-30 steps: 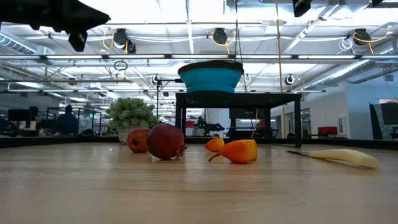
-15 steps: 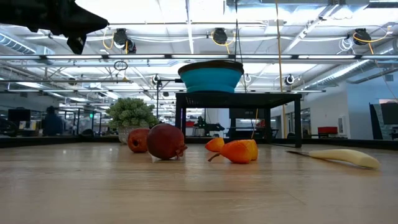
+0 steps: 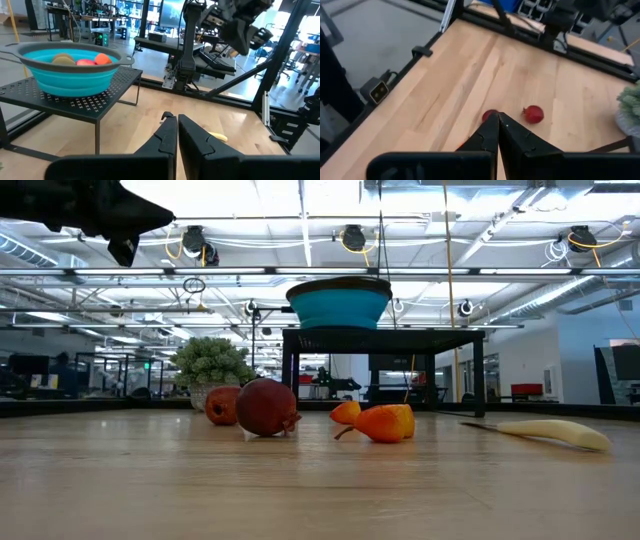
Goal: Pick & Place Fruit
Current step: Put the orange peach into the blue strainer bowl on the shelf
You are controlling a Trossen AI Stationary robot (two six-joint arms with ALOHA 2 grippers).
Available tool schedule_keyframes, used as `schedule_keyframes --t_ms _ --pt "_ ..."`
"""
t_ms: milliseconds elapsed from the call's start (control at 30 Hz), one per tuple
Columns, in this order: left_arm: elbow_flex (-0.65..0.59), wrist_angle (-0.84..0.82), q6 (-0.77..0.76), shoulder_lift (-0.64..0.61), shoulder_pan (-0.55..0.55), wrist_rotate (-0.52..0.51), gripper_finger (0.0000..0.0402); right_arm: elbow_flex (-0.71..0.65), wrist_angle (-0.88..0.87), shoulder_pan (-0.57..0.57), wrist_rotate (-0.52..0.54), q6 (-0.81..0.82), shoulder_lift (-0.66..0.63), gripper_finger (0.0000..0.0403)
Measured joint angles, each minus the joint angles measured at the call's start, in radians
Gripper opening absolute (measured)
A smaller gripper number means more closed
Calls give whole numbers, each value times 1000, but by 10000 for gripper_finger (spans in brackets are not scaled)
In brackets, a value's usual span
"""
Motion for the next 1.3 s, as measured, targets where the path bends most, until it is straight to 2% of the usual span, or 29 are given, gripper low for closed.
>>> schedule_keyframes --t_ms 267,433,667,867,1300 --pt "0 -14 0 0 0 4 5 0 2 0 0 0 98 0" --pt "0 -14 11 0 0 56 13 0 15 0 -1 1 166 0" --pt "0 -12 12 0 0 92 2 1 25 0 -2 2 244 0" --pt "0 -10 13 0 0 132 15 1 80 0 -5 5 308 0" --pt "0 1 21 0 0 135 17 1 196 -19 -4 20 330 0"
